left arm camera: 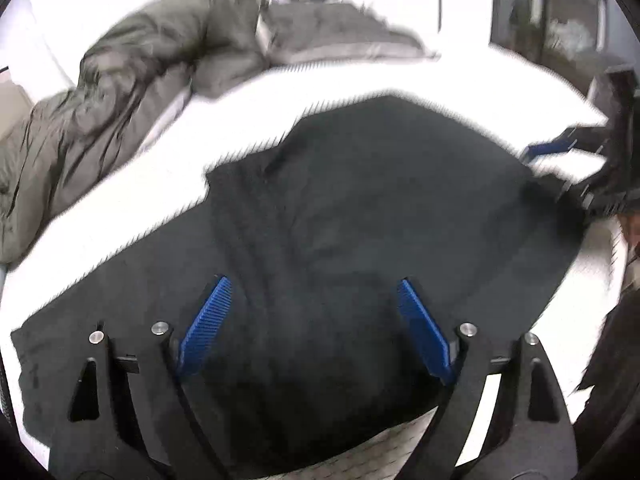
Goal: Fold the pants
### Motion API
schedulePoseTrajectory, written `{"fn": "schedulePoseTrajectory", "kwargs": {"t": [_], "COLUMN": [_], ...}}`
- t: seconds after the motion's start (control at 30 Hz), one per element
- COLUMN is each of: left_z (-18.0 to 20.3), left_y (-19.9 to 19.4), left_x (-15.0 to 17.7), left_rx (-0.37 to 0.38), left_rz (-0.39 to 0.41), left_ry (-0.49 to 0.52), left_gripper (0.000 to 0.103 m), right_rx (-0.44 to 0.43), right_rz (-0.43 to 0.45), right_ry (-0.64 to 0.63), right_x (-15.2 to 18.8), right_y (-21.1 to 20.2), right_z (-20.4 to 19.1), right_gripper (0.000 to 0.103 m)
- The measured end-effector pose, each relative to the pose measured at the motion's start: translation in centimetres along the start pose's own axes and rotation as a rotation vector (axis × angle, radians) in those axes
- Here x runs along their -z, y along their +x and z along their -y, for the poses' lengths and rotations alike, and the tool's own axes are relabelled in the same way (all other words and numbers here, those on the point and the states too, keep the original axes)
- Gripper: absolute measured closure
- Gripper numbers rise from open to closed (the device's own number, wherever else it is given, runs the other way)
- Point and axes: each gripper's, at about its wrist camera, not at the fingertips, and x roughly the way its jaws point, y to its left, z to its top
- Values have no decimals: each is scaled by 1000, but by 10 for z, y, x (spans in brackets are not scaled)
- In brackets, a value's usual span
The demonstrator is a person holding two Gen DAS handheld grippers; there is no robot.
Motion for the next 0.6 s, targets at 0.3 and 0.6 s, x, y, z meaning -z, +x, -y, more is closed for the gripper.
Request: {"fn": "schedulePoseTrajectory", "kwargs": {"t": [0.3, 0.6], "left_z": [23, -14], "left_y": [56, 21], "left_x": [-17, -15], "left_rx": [41, -26], "left_rz": [-99, -21], "left_ry": [58, -4], "left_gripper": [30, 29], "right_rx": [-39, 95], "right_rz": [-60, -32], "right_ry": [-115, 43], "right_x": [-34, -22], "right_y": [51, 21], "right_z": [-56, 13], "right_gripper": [36, 35]}}
